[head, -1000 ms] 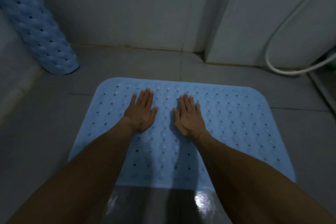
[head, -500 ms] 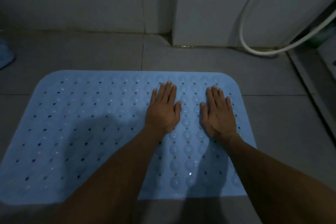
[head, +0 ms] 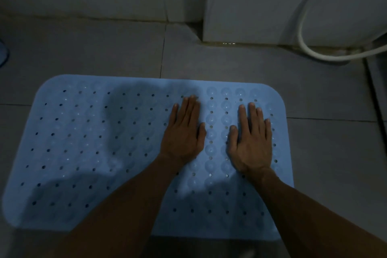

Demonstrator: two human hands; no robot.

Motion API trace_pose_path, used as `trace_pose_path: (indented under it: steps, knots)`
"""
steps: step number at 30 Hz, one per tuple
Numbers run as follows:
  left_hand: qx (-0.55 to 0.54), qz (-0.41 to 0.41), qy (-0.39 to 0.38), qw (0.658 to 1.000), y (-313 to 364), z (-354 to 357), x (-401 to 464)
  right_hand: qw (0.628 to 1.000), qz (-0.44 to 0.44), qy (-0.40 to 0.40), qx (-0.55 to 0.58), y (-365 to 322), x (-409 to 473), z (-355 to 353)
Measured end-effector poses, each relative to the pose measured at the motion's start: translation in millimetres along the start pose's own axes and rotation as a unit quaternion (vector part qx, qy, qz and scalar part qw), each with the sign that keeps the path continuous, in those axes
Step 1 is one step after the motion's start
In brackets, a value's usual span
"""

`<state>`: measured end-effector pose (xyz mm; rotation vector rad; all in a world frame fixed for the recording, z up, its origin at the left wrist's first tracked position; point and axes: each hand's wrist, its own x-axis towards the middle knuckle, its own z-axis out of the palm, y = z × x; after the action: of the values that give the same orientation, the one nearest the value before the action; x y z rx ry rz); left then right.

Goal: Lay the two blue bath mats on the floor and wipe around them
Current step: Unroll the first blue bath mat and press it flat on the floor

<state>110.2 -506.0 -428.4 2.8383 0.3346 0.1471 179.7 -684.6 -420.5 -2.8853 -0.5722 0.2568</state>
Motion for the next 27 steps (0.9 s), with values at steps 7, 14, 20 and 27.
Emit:
trace_pose_path:
  steps: [7,14,20,27]
  knots:
    - [0.002,-0.002,-0.008,1.0,-0.7,-1.5,1.6,1.0,-0.007,-0.004,-0.002,-1.4,1.3,-3.6]
    - [0.005,-0.003,-0.014,1.0,1.5,-4.4,1.6,0.998,-0.035,0.042,-0.01,1.1,-2.5,-6.0]
    - [0.021,0.004,-0.02,1.0,-0.3,-1.0,-0.6,1.0,-0.015,0.009,-0.008,-1.6,-1.0,-4.2]
    - [0.022,0.01,-0.008,1.0,-2.8,1.5,-4.1,1.0,-0.02,0.011,-0.008,-2.4,-3.3,-2.8]
